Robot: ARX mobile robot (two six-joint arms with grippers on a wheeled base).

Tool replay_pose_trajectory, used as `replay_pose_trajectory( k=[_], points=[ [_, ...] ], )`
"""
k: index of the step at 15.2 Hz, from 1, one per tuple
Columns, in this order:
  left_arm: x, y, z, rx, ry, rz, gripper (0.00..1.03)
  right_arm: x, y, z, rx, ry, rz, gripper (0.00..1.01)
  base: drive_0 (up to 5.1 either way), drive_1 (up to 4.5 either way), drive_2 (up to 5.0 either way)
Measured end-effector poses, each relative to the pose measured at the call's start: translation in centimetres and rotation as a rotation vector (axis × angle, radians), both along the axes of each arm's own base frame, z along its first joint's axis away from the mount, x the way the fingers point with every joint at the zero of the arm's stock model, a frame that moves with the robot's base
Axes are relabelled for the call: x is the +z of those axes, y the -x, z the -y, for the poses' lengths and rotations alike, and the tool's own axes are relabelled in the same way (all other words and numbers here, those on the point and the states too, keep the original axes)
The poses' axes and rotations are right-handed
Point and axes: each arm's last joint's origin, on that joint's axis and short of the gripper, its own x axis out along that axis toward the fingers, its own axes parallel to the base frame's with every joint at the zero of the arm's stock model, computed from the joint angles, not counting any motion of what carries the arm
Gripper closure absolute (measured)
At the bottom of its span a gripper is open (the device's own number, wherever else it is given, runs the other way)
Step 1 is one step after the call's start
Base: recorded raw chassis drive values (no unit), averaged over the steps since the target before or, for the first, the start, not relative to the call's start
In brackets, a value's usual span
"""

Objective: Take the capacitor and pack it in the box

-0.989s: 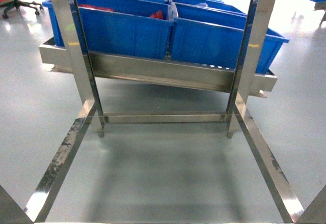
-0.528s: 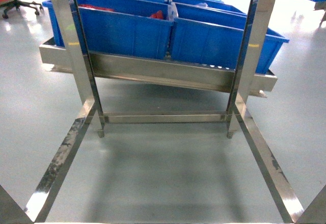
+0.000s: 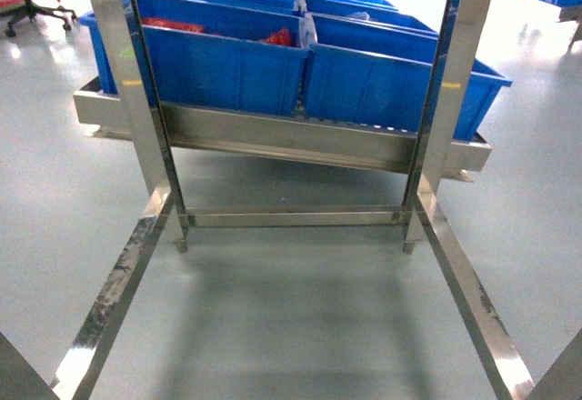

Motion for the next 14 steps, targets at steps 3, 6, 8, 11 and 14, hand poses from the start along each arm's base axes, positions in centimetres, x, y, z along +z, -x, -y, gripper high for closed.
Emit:
replay_pose_trajectory(
  k=[3, 6, 8, 11, 14],
  points=[
    [0.03, 0.00, 0.00, 0.001, 0.000, 0.003, 0.05, 0.03, 0.00, 0.00, 0.000, 0.000, 0.003, 0.03, 0.0, 0.00, 0.0],
    [0.03, 0.00, -0.01, 0.003, 0.001, 0.003, 0.05, 0.03, 0.00, 0.00, -0.001, 0.000, 0.003, 0.03, 0.0, 0.00, 0.0],
    [0.04, 0.00, -0.01, 0.002, 0.000, 0.004, 0.05, 0.02, 0.00, 0.00, -0.001, -0.001, 0.002, 0.03, 0.0, 0.00, 0.0],
    [0.03, 0.00, -0.01, 0.002, 0.000, 0.003, 0.05, 0.02, 0.00, 0.00, -0.001, 0.000, 0.002, 0.03, 0.0, 0.00, 0.0],
    [0.03, 0.00, -0.01, 0.003, 0.000, 0.003, 0.05, 0.03, 0.00, 0.00, 0.000, 0.001, 0.003, 0.03, 0.0, 0.00, 0.0]
  ],
)
